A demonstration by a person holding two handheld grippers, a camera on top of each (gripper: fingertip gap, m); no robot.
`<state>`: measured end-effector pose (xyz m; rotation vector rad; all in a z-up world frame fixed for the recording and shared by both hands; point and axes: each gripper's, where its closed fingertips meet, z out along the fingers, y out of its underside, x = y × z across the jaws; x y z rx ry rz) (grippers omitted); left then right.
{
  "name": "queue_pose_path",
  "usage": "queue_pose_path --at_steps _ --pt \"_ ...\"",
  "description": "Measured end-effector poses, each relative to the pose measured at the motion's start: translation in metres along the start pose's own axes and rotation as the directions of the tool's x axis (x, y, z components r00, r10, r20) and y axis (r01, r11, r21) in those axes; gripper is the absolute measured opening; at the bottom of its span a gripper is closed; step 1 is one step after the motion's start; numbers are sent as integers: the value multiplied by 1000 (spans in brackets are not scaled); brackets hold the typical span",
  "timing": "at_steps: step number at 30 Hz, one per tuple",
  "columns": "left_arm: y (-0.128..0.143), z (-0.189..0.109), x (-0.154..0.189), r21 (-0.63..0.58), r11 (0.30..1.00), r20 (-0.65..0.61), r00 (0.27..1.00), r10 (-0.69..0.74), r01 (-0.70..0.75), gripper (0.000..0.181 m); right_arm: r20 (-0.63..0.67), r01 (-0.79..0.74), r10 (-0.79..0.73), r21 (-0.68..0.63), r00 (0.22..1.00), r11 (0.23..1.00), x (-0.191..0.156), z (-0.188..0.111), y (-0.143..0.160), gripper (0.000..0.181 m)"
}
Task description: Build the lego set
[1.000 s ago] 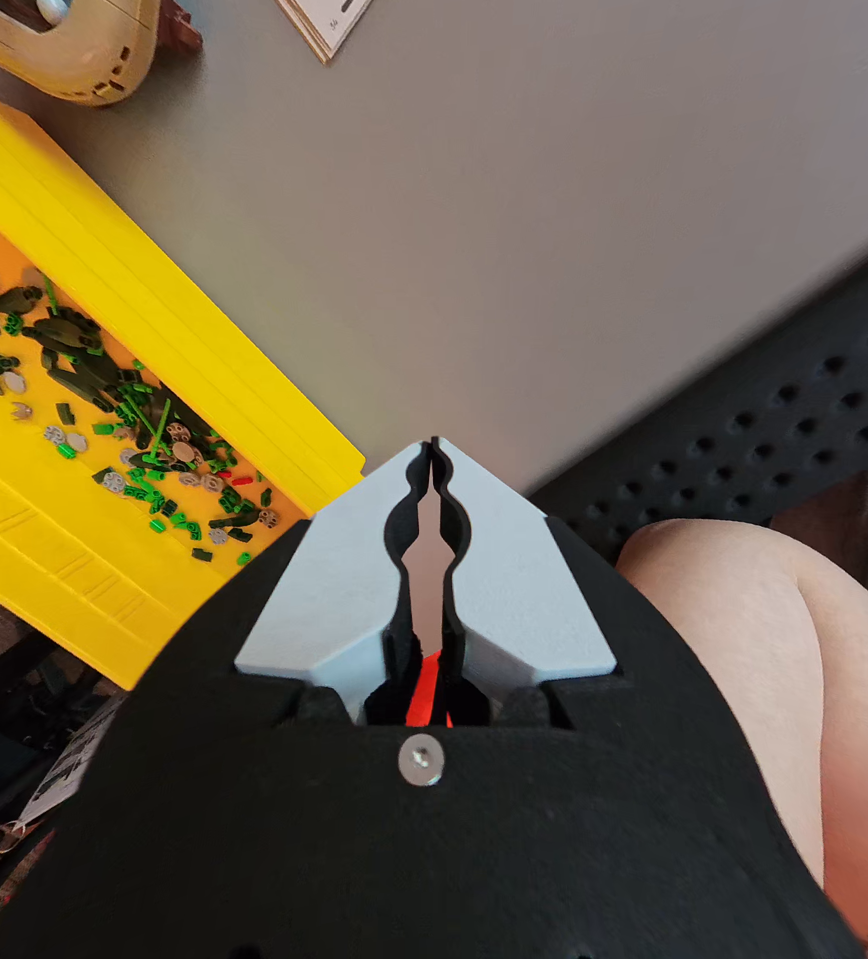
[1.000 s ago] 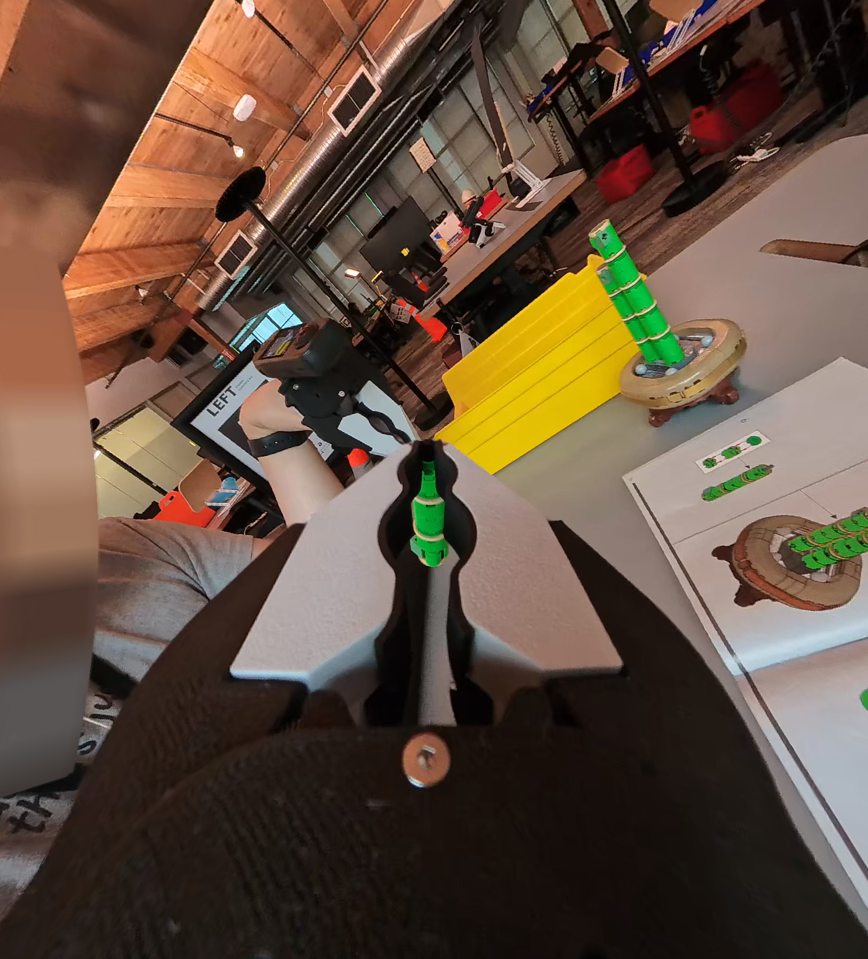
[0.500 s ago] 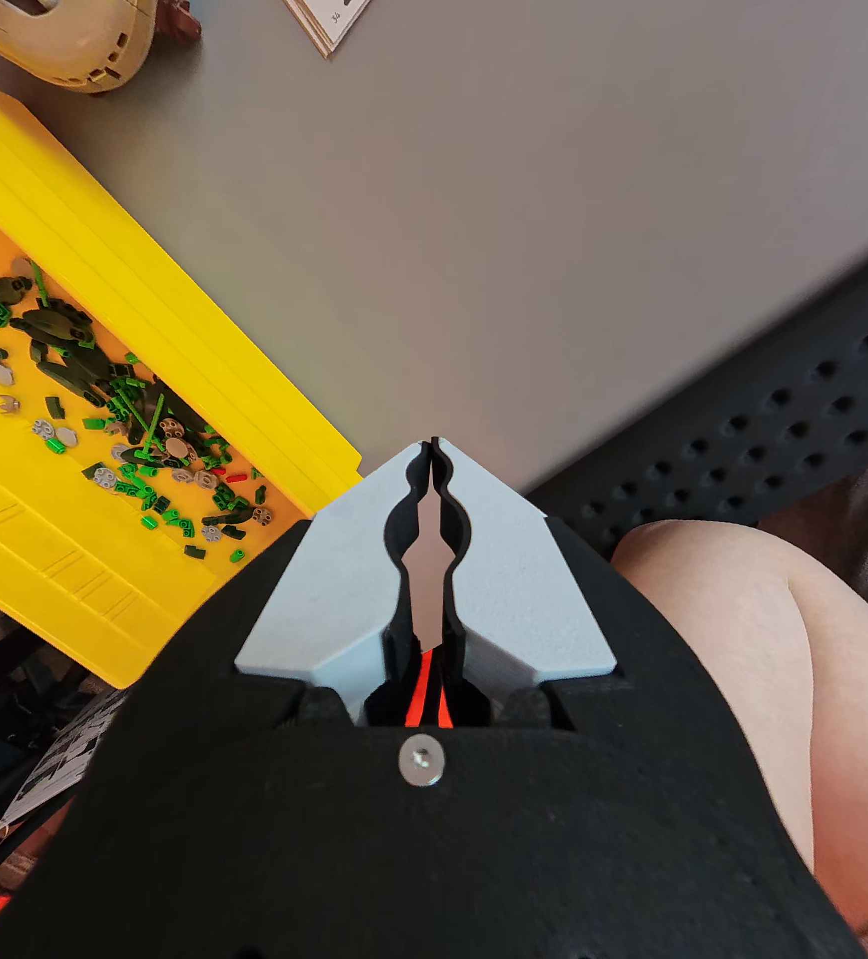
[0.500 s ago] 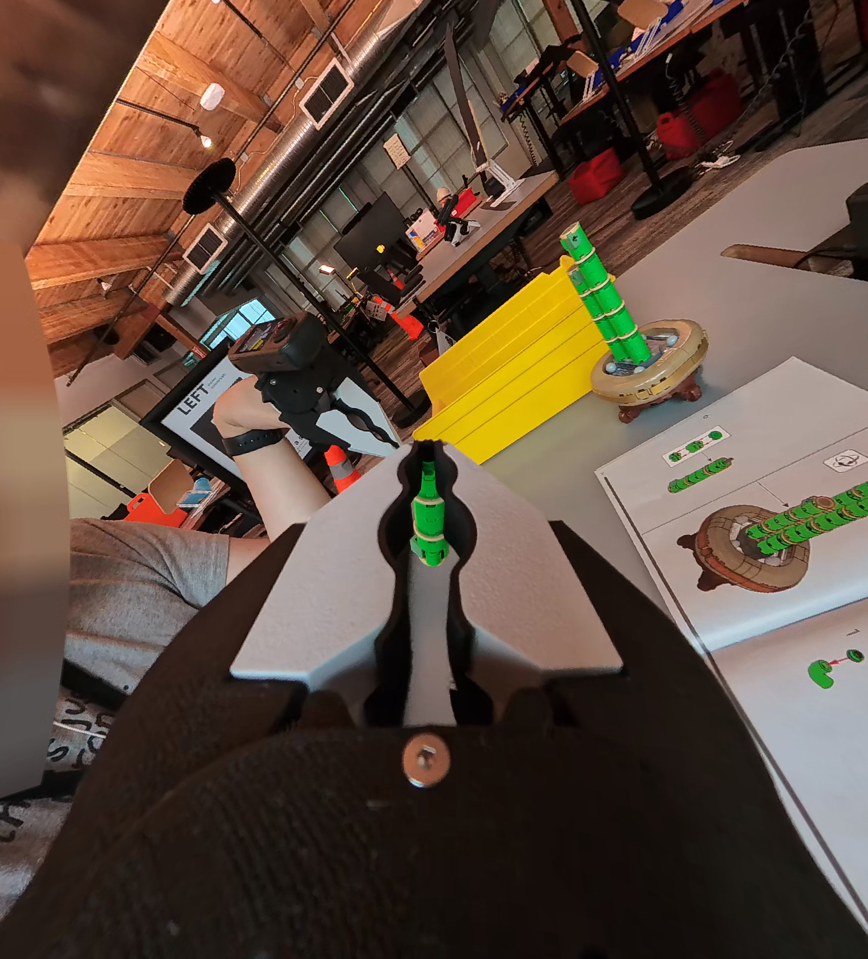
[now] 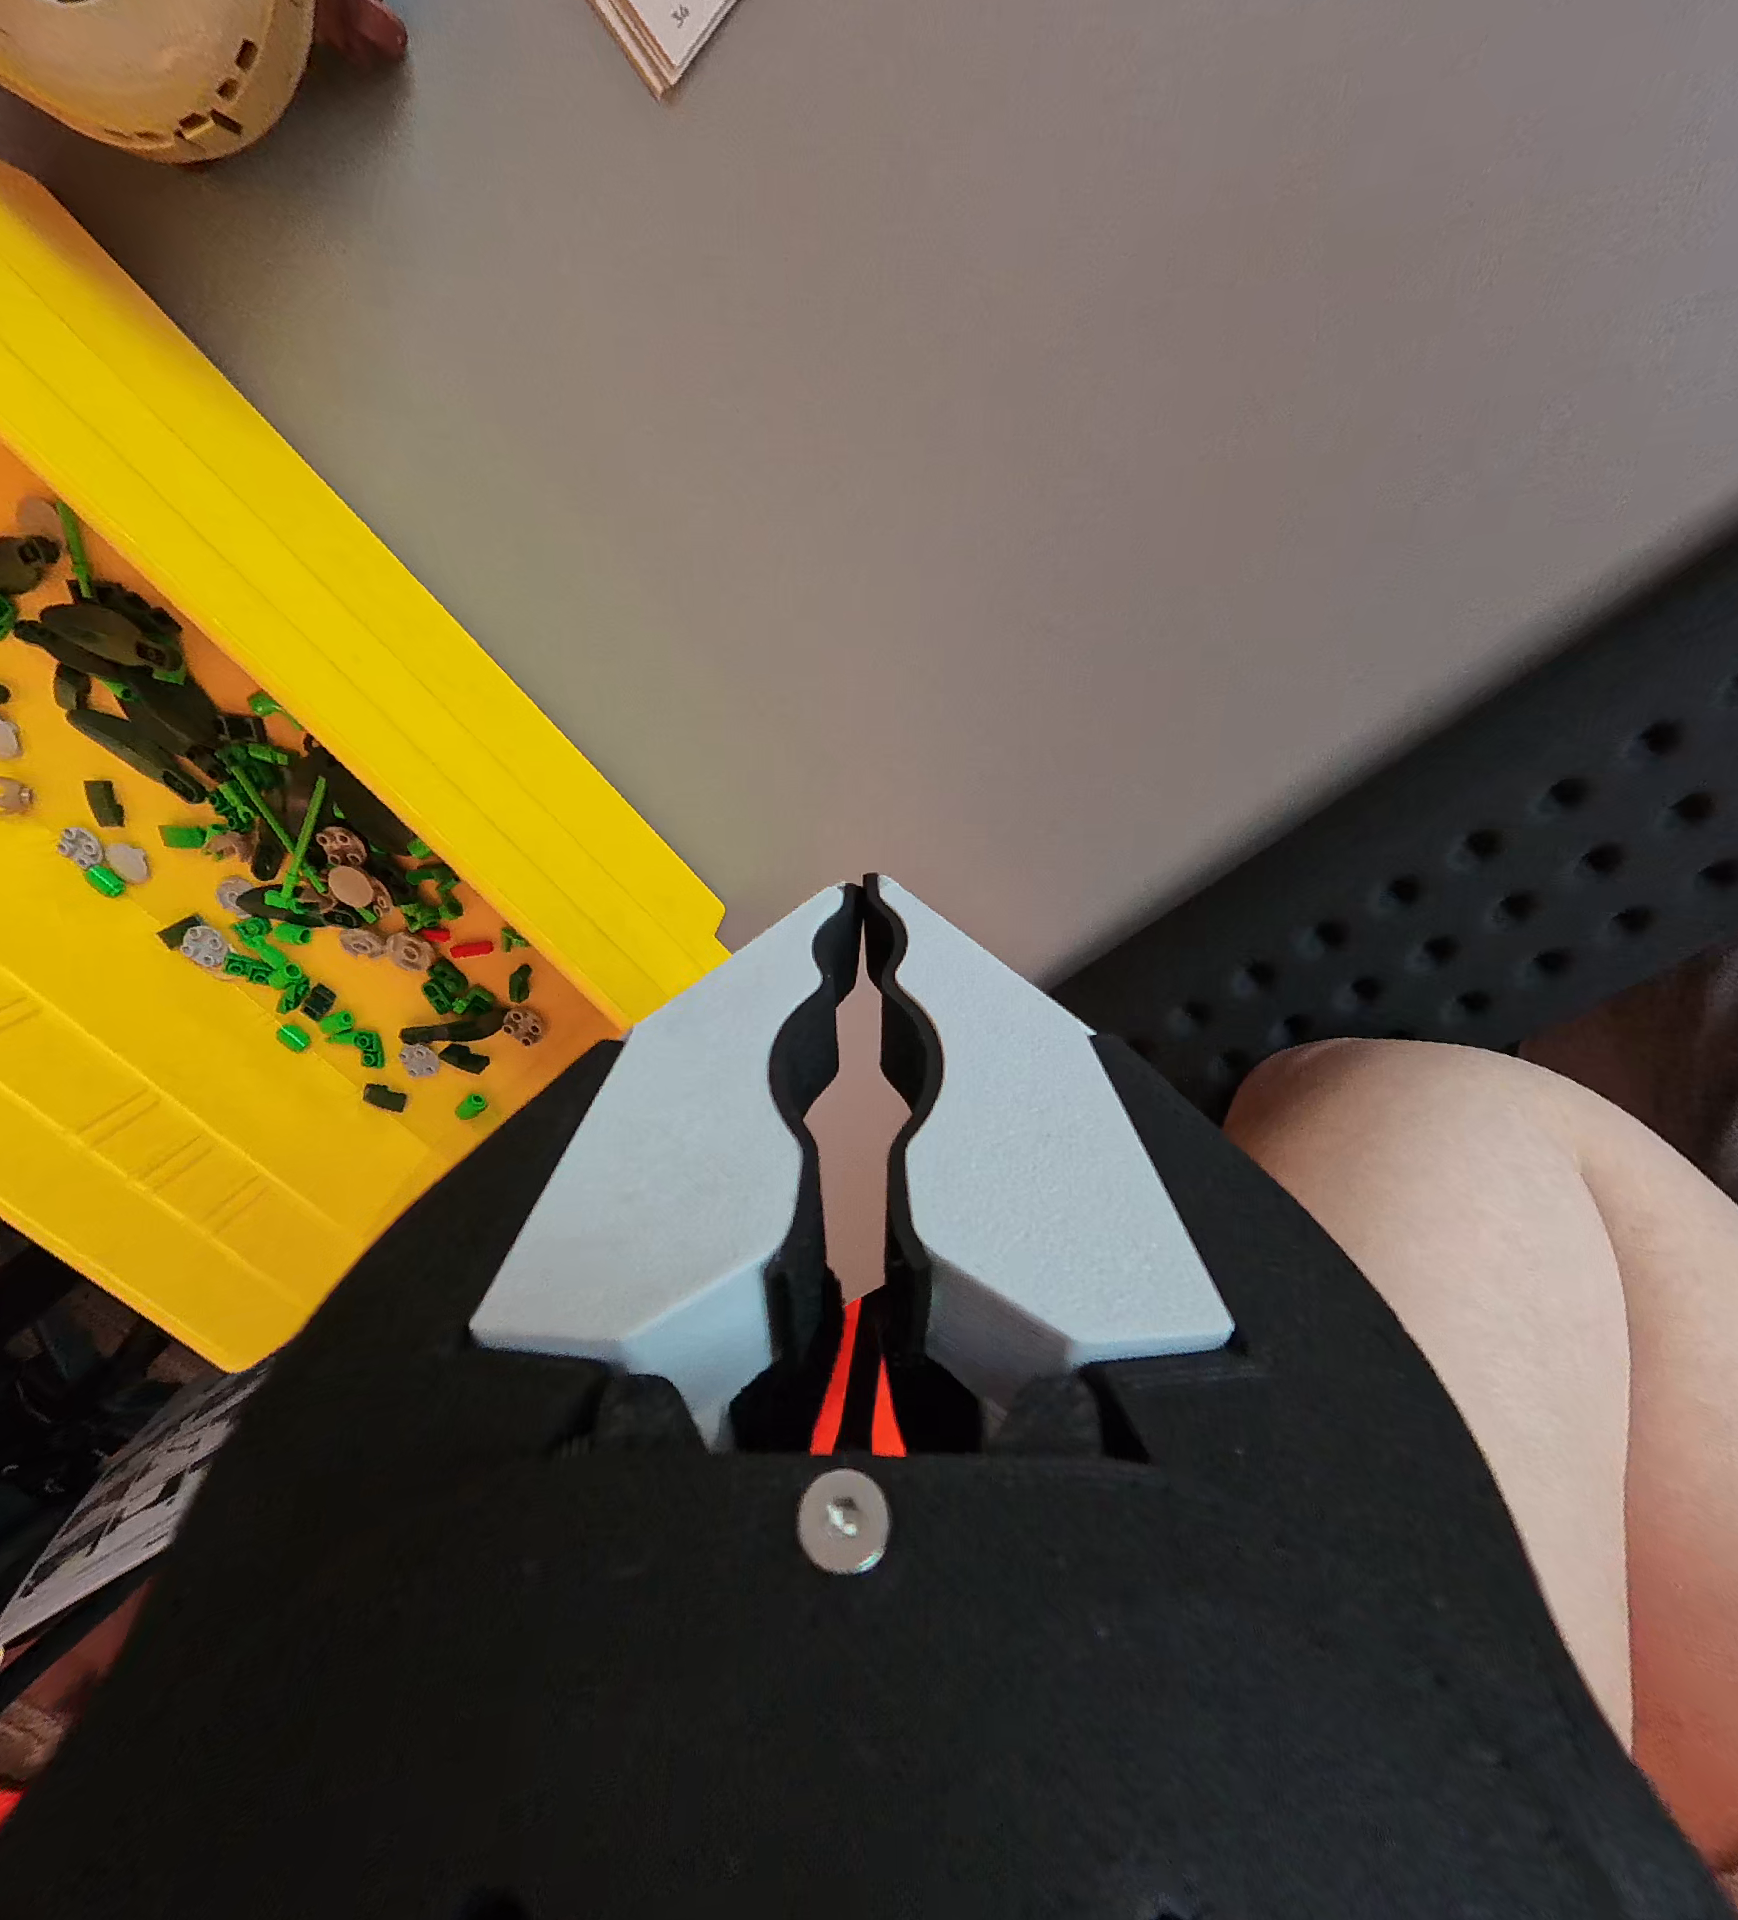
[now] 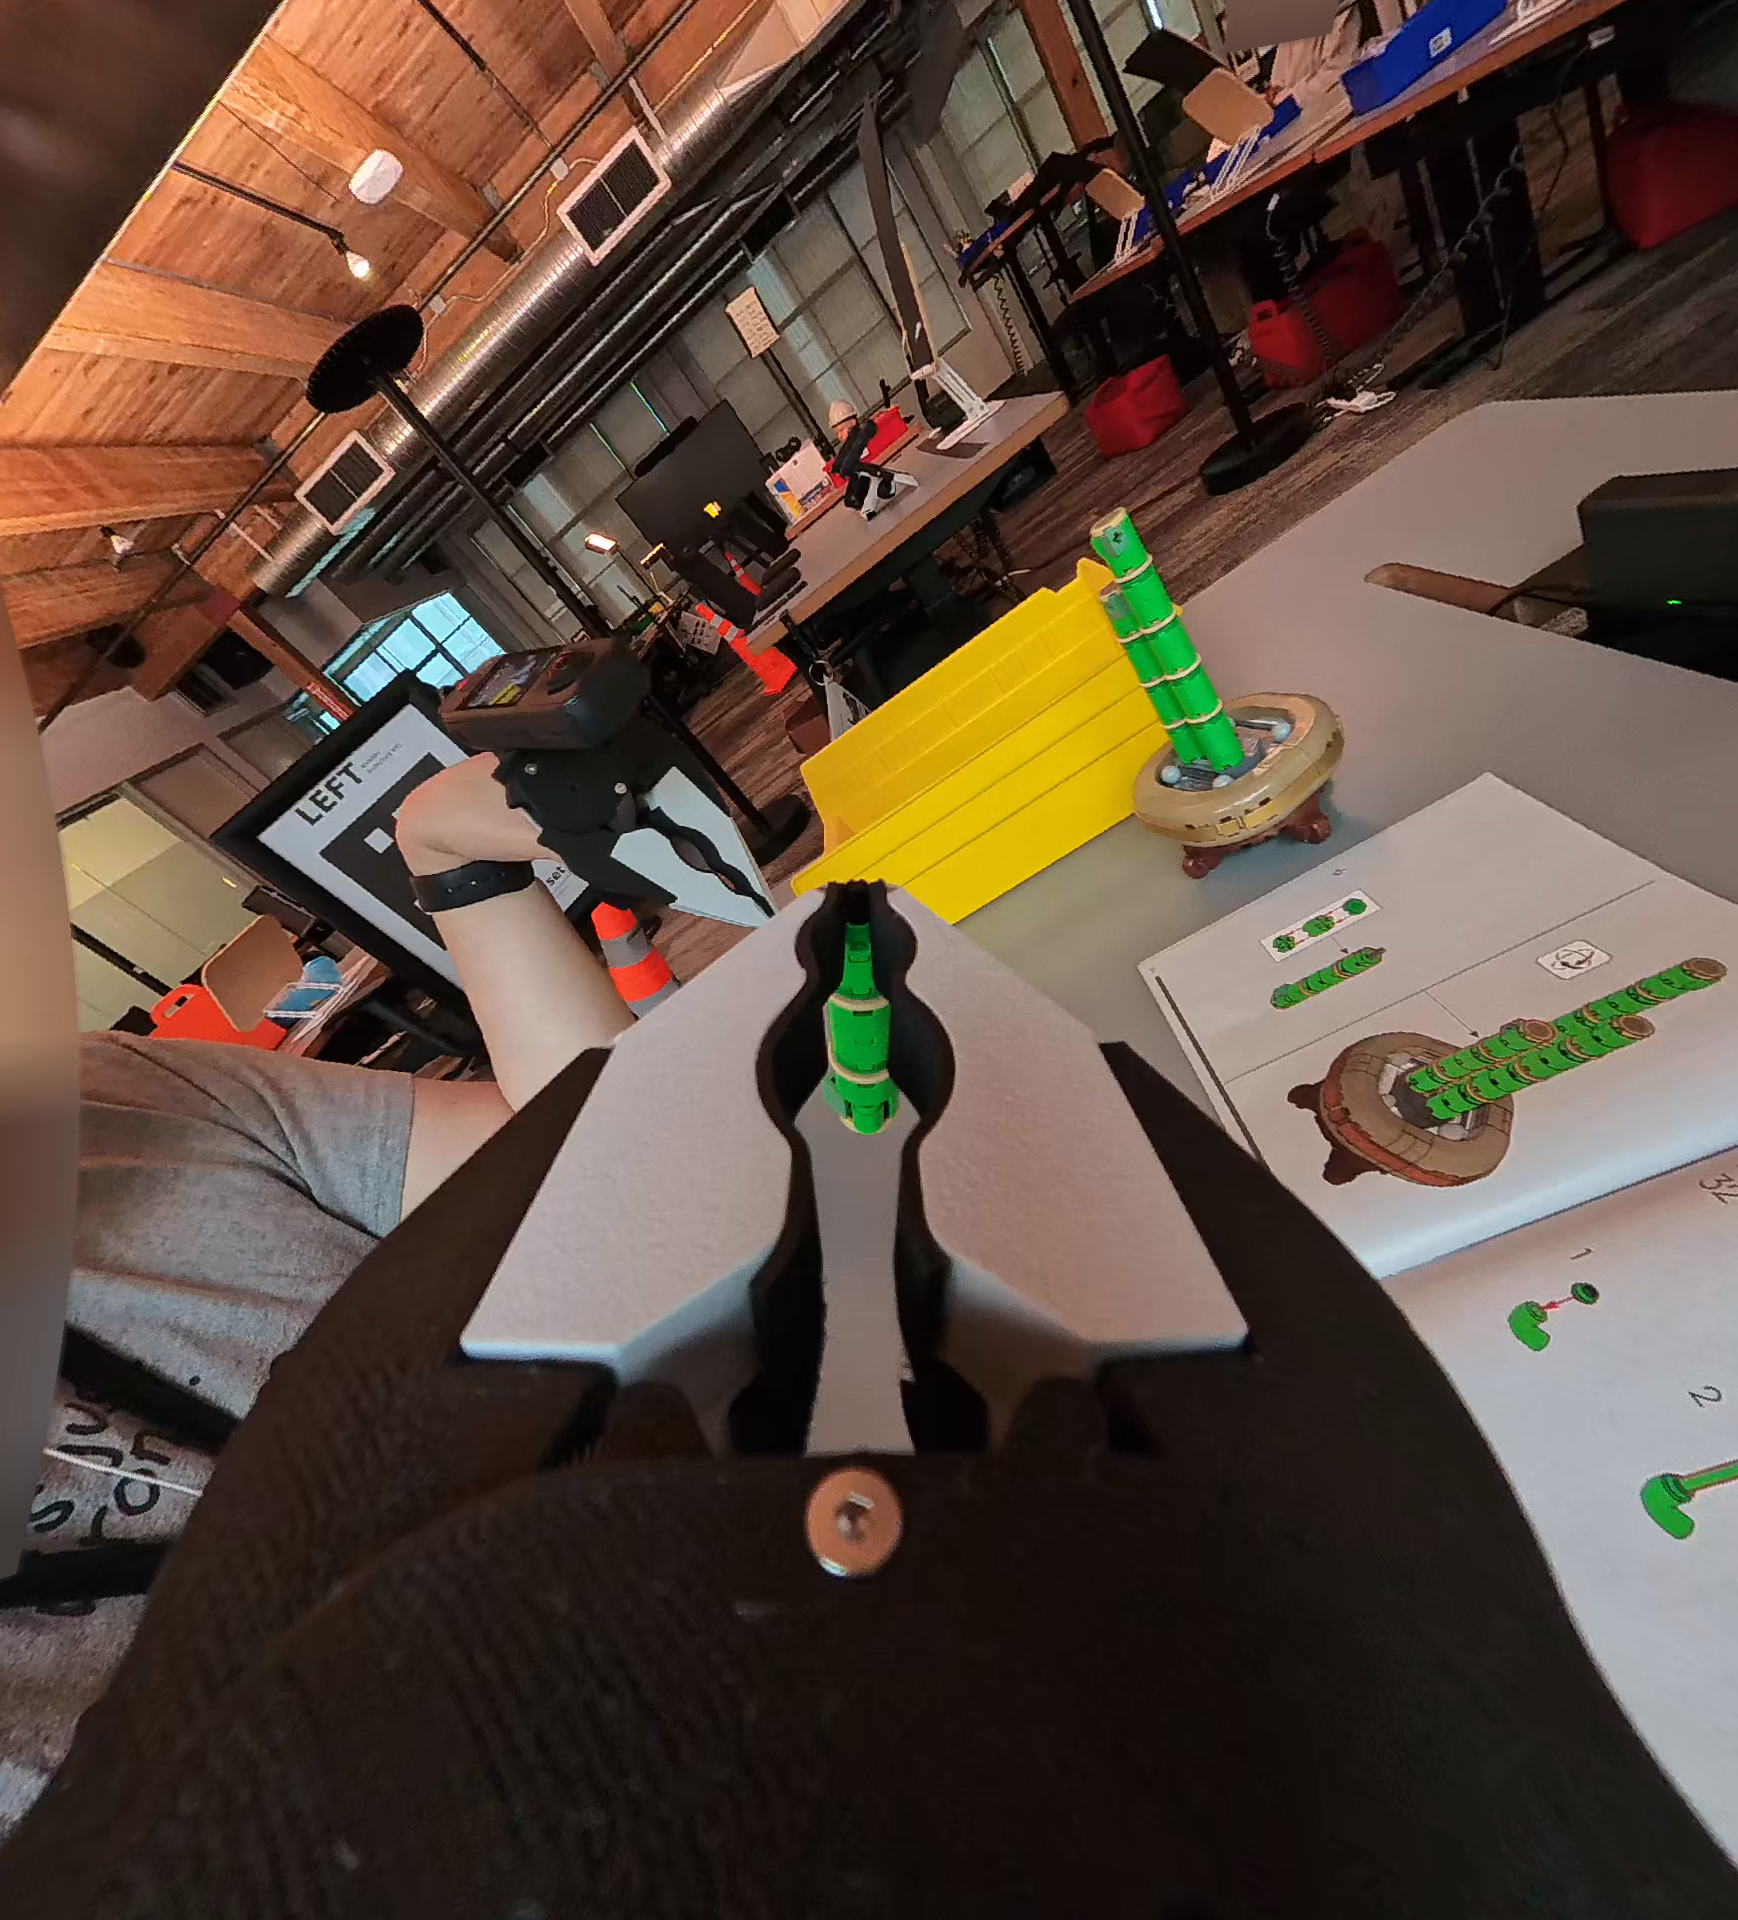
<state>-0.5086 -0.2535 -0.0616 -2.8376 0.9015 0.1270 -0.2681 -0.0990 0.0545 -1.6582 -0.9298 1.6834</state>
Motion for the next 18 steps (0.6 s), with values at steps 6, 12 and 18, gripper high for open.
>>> queue_pose_path --at_steps 6,12,18 --pt "0 0 0 0 1000 3 1000 1 -1 0 -5 4 -4 3 1000 1000 0 -2 -1 3" --pt "-1 0 1 -5 1000 7 1000 12 -12 0 -25 12 -13 -3 1000 1000 3 -2 0 3" --pt "-1 -1 2 -3 1000 11 1000 14 -14 0 -30 8 -8 -3 1000 1000 6 -3 0 3"
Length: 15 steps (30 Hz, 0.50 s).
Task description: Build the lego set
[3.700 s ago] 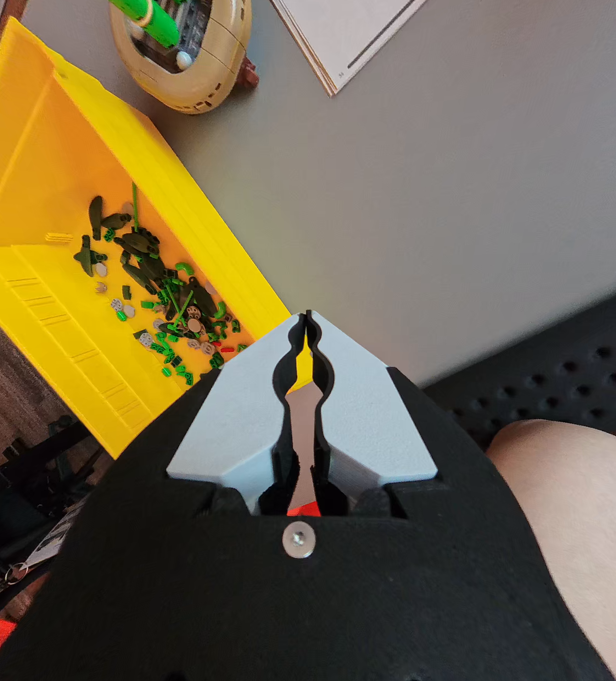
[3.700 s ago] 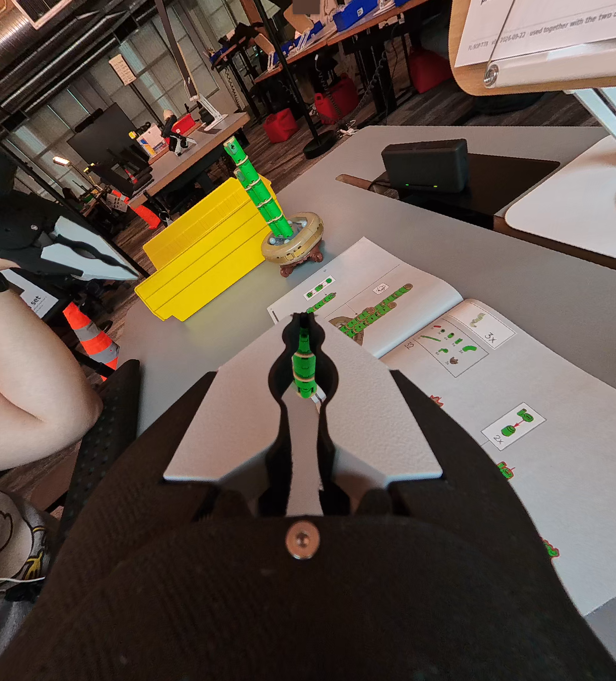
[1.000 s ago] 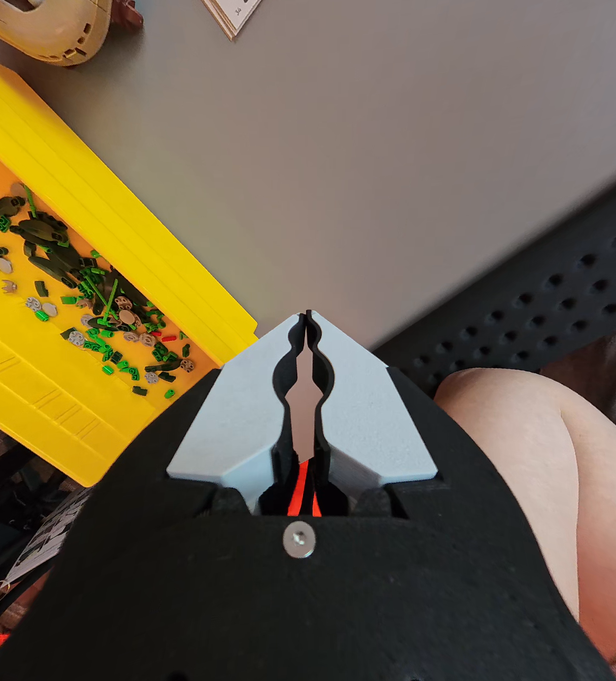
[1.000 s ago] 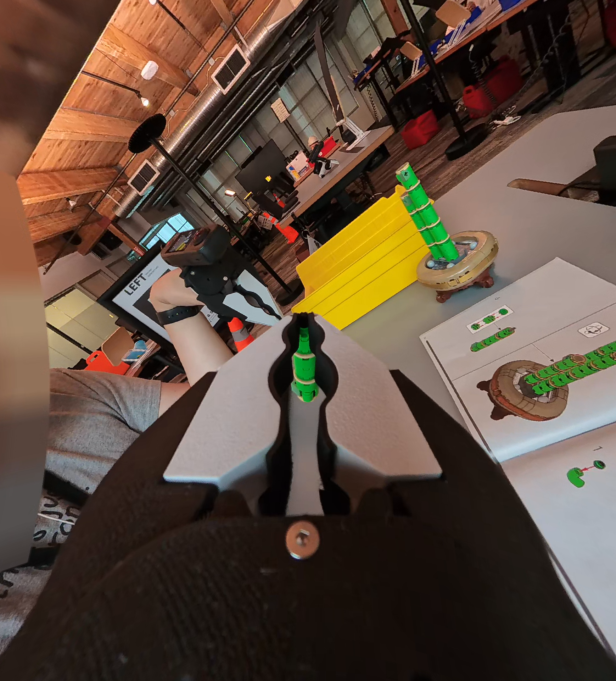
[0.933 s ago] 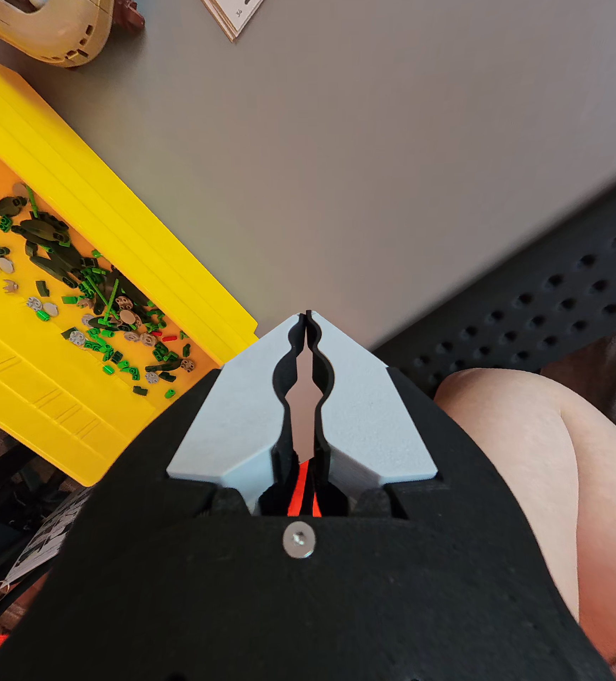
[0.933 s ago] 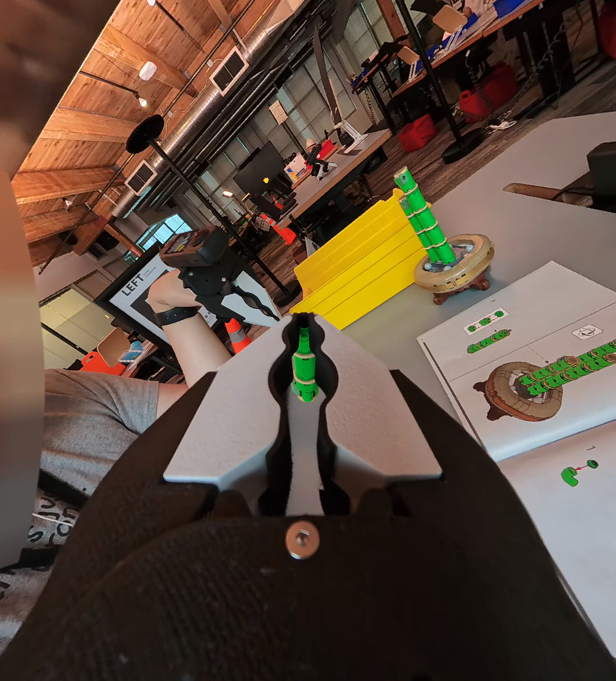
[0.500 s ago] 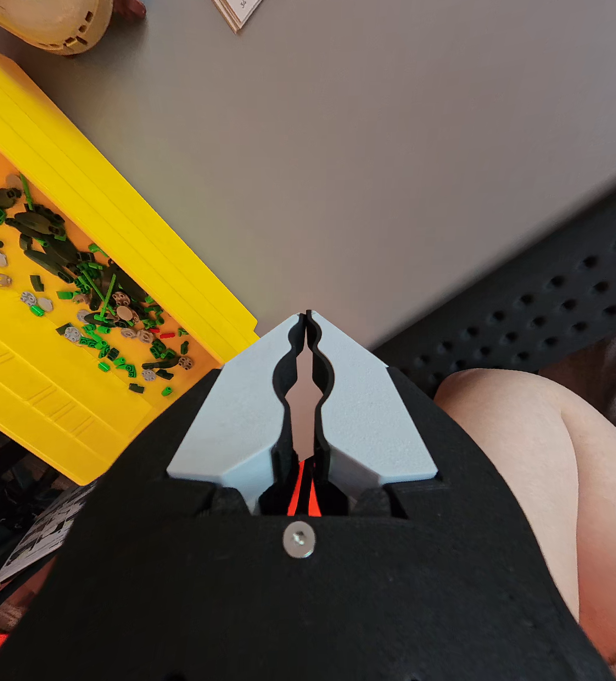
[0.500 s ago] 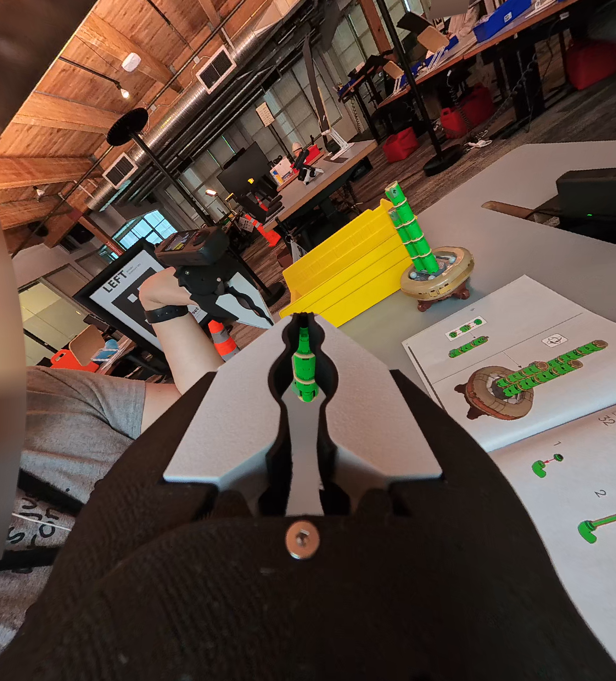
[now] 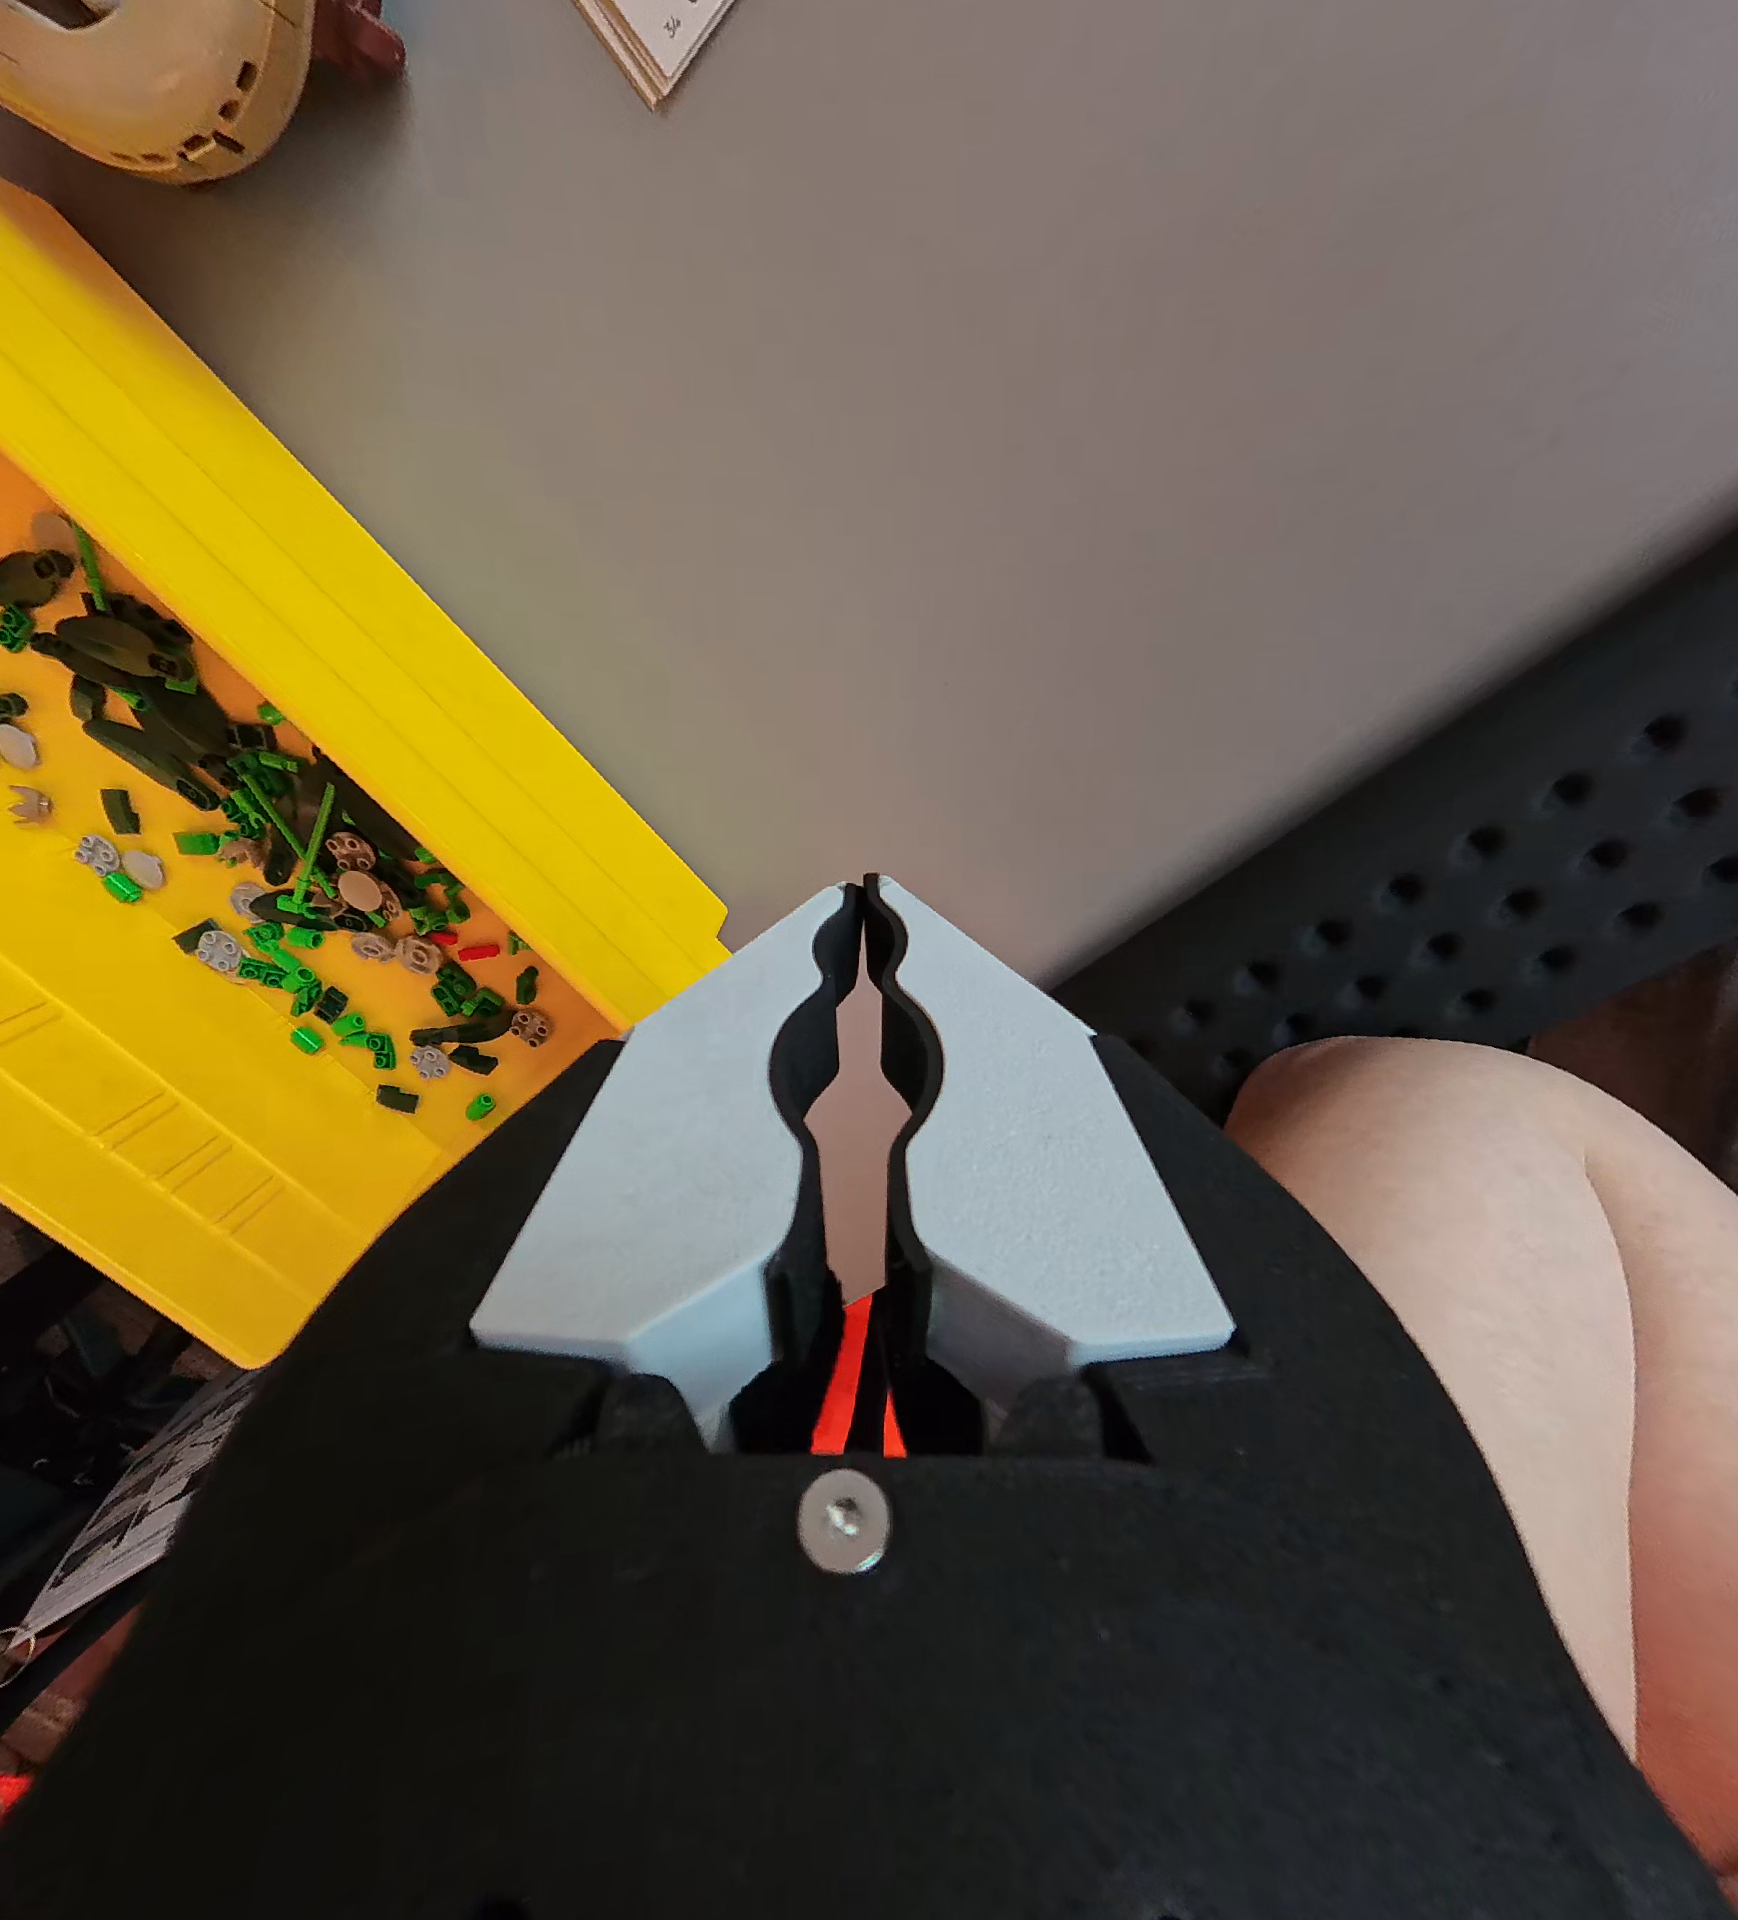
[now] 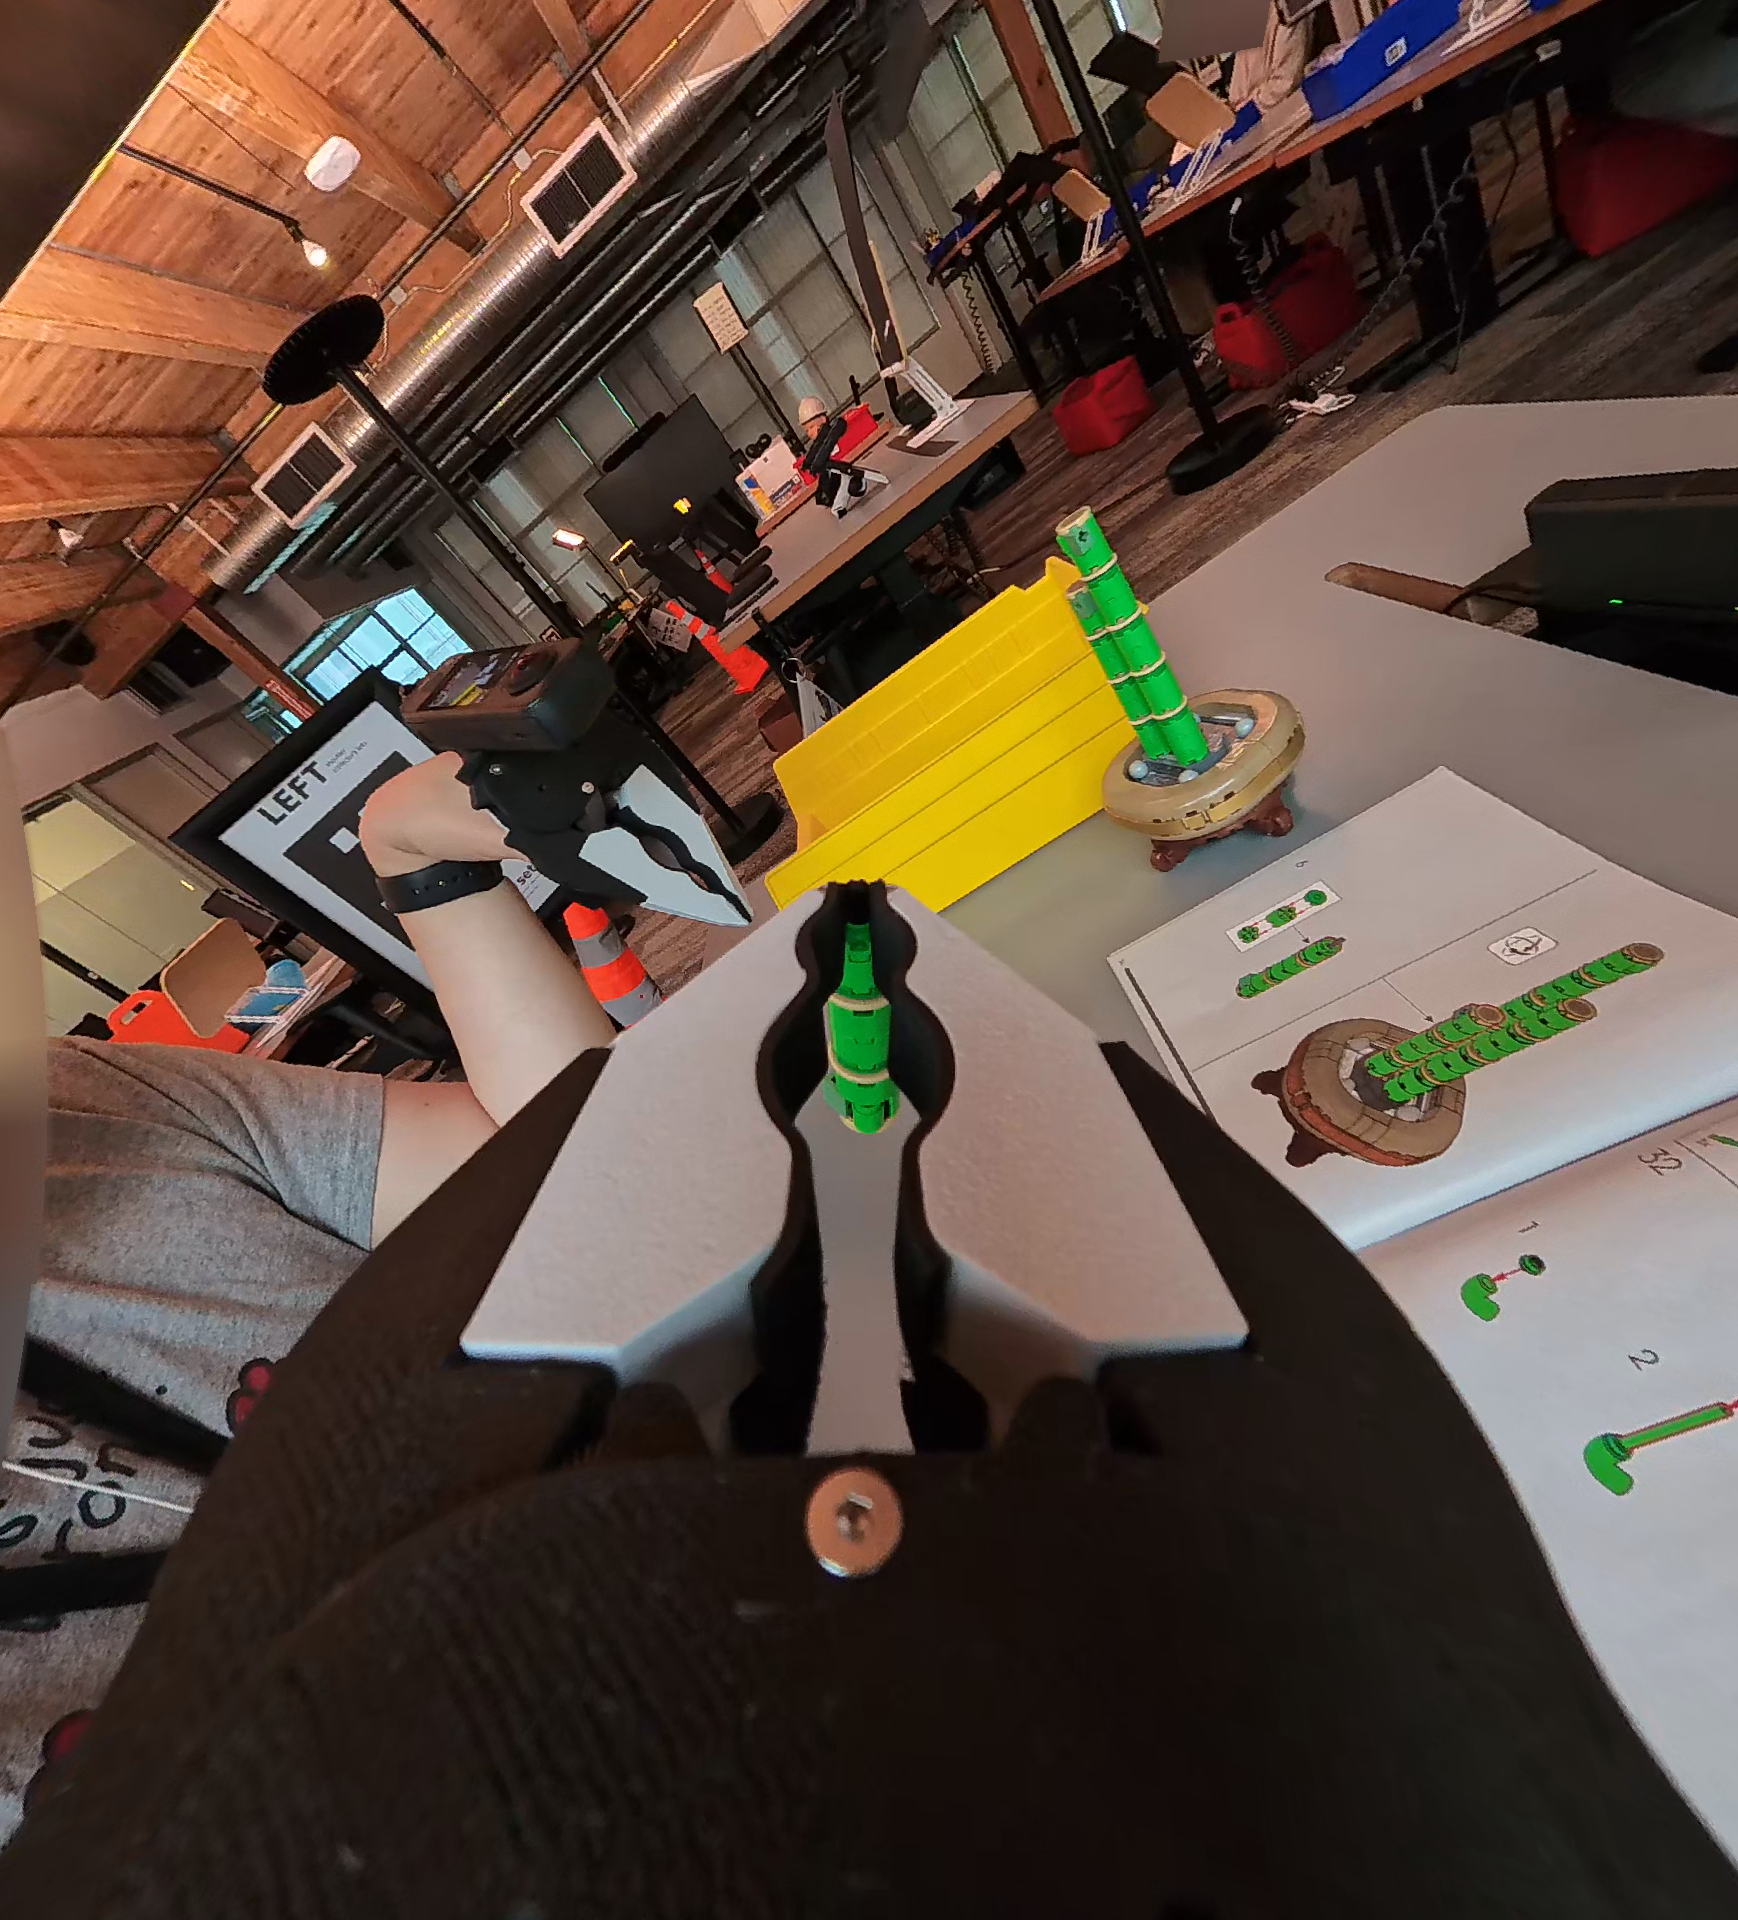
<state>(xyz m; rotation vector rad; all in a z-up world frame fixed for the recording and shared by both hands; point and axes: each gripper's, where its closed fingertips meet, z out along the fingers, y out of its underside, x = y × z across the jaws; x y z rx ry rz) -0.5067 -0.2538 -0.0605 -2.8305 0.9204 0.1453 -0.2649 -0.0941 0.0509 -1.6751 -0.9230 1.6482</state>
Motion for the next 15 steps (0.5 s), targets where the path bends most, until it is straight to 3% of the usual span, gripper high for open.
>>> queue_pose_path --at_steps 15 --pt "0 0 1 -2 1000 1 1000 4 -4 0 0 1 -1 -6 1000 1000 1 0 1 3"
